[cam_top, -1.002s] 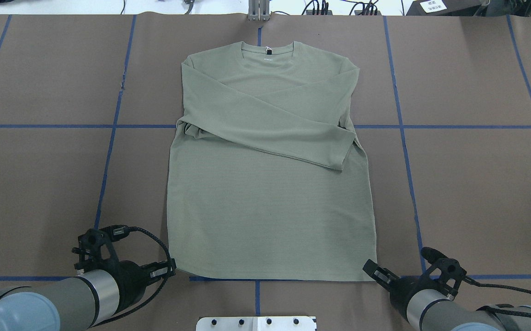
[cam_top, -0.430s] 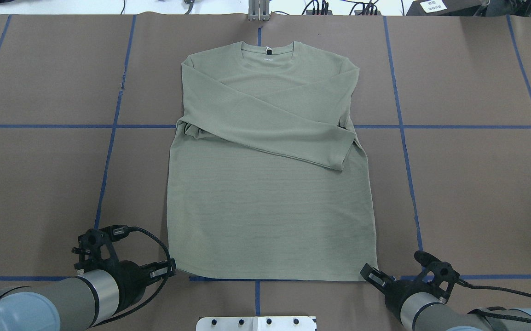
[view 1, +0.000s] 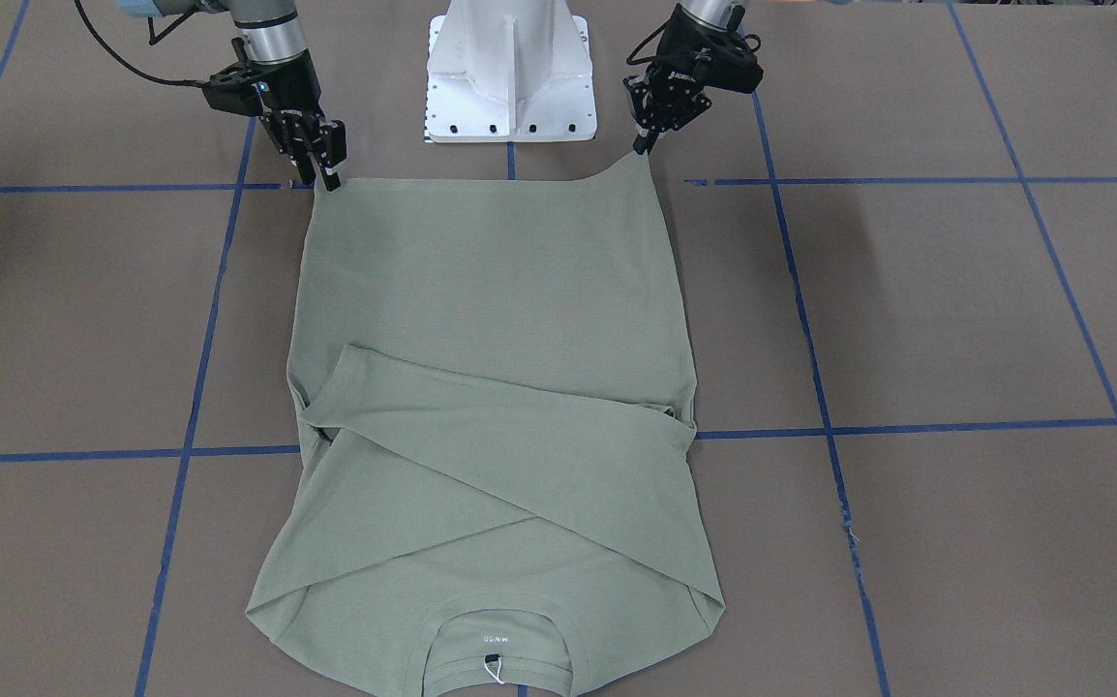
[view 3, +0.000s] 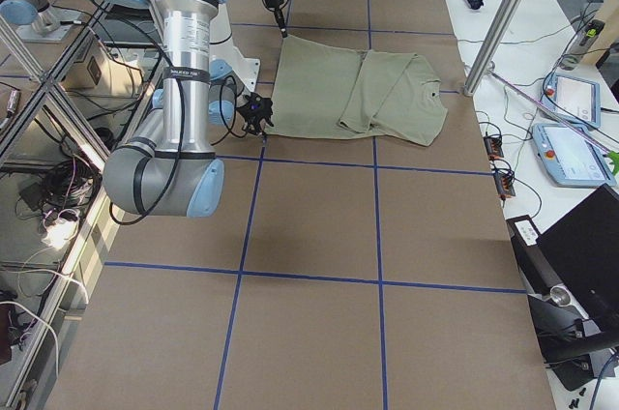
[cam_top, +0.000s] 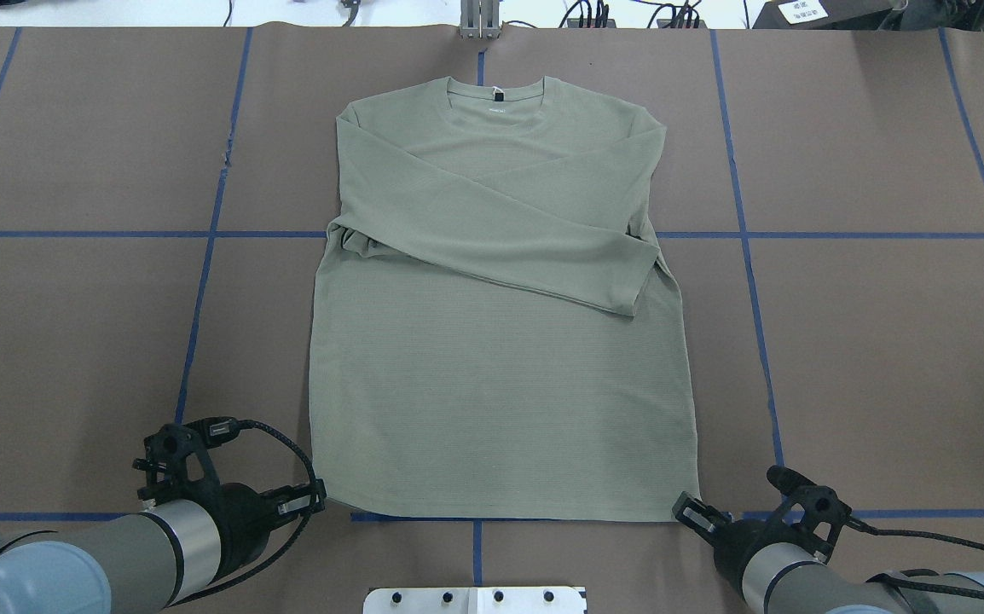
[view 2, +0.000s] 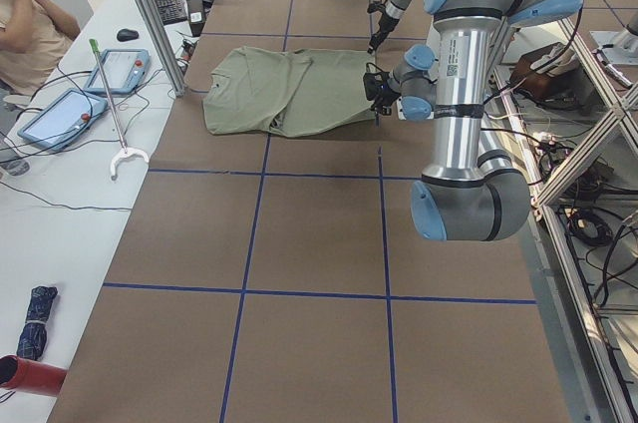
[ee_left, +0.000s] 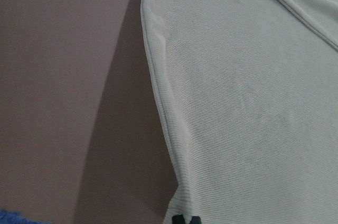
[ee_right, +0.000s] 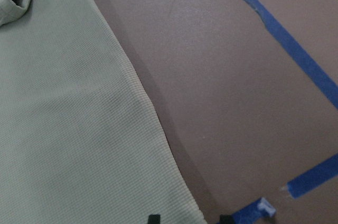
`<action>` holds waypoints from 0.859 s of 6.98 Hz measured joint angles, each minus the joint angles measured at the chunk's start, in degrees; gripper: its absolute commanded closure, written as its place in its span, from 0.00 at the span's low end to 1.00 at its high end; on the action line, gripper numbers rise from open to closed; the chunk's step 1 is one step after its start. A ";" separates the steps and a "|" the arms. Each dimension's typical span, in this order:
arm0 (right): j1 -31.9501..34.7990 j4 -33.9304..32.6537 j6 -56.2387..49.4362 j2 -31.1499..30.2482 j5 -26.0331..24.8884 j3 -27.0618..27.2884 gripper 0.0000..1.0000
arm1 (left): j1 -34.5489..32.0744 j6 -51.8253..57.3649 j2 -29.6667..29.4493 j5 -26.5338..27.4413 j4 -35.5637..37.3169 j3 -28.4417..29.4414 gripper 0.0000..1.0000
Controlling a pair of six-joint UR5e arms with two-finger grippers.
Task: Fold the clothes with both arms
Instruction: 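Reposition the right gripper along the hem corner while the left holds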
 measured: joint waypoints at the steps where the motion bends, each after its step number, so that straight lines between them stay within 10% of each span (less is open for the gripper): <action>1: -0.02 -1.17 -0.01 0.39 0.01 0.01 1.00 | 0.01 0.00 0.00 0.00 0.00 0.00 1.00; 4: 0.37 -7.54 -0.15 2.26 0.21 2.09 1.00 | 0.01 0.16 0.12 -0.18 0.02 -0.31 1.00; 6: -0.09 -20.12 -0.67 2.20 3.89 13.89 1.00 | 0.00 0.37 2.03 -0.62 0.87 -4.96 1.00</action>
